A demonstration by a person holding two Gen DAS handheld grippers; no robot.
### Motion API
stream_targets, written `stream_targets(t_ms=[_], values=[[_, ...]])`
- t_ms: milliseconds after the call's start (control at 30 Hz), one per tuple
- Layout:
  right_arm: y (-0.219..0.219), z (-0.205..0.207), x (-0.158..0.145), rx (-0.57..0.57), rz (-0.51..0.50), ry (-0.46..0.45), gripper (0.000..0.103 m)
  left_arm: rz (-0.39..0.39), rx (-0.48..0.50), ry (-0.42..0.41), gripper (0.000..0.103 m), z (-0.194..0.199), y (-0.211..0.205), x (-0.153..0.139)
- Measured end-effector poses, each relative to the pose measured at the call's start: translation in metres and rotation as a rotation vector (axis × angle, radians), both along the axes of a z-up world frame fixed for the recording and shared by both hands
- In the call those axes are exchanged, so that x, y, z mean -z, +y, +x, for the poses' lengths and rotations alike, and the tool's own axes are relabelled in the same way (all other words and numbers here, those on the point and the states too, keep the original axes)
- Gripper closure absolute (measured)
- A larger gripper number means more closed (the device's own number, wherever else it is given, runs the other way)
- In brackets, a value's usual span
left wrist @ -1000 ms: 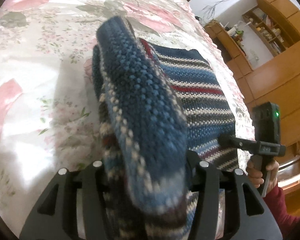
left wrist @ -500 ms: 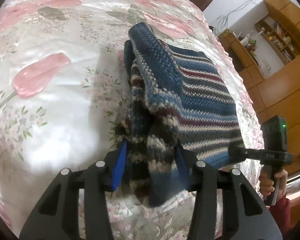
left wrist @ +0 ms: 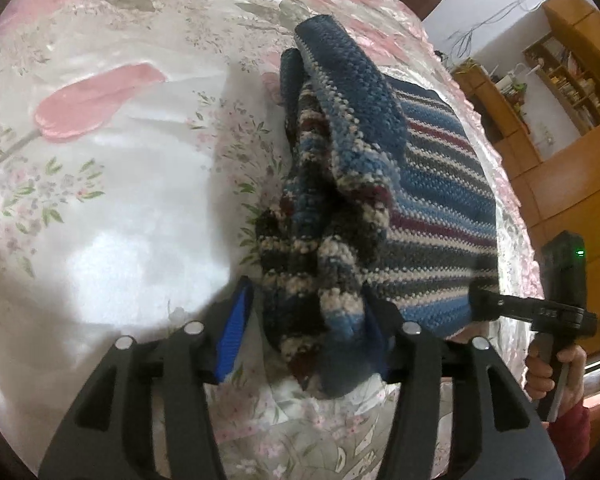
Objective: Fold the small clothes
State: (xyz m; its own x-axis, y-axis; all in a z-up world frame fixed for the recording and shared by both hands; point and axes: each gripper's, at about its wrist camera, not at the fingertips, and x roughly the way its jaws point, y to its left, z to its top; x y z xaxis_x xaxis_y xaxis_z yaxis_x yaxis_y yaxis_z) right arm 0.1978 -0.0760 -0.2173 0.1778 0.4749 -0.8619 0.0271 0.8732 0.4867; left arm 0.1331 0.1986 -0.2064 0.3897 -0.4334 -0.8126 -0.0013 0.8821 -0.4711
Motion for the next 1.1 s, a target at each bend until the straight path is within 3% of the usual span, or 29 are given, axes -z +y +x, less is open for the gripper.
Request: stream_targets(t_ms=[67, 133, 167, 233, 367, 533, 1100], values=[[-0.001, -0.011, -0.015, 0.009, -0.092, -0.034, 0.041, 0.035, -0.001, -0.006, 0.037, -0.003, -0.002, -0.011], [0.005, -0.019, -0.027, 0.006, -0.158, -0.065, 0.038, 0.073, 0.01, -0.02, 0.032, -0.011, -0.003, -0.022], [0.007, -0.024, -0.033, 0.008, -0.174, -0.071, 0.029, 0.086, 0.012, -0.022, 0.028, -0.015, -0.003, -0.027], [0.008, -0.035, -0.042, 0.017, -0.193, -0.084, 0.025, 0.109, 0.004, -0.018, 0.024, -0.024, -0.002, -0.035], [0.013, -0.055, -0.059, 0.02, -0.263, -0.112, 0.016, 0.14, -0.007, 0.0, 0.02, -0.04, -0.003, -0.047], [0.017, -0.08, -0.077, 0.026, -0.299, -0.137, 0.005, 0.236, -0.004, 0.013, 0.02, -0.061, -0.01, -0.06], [0.038, -0.133, -0.131, 0.024, -0.405, -0.208, 0.004, 0.333, -0.074, -0.021, 0.014, -0.114, -0.011, -0.119]])
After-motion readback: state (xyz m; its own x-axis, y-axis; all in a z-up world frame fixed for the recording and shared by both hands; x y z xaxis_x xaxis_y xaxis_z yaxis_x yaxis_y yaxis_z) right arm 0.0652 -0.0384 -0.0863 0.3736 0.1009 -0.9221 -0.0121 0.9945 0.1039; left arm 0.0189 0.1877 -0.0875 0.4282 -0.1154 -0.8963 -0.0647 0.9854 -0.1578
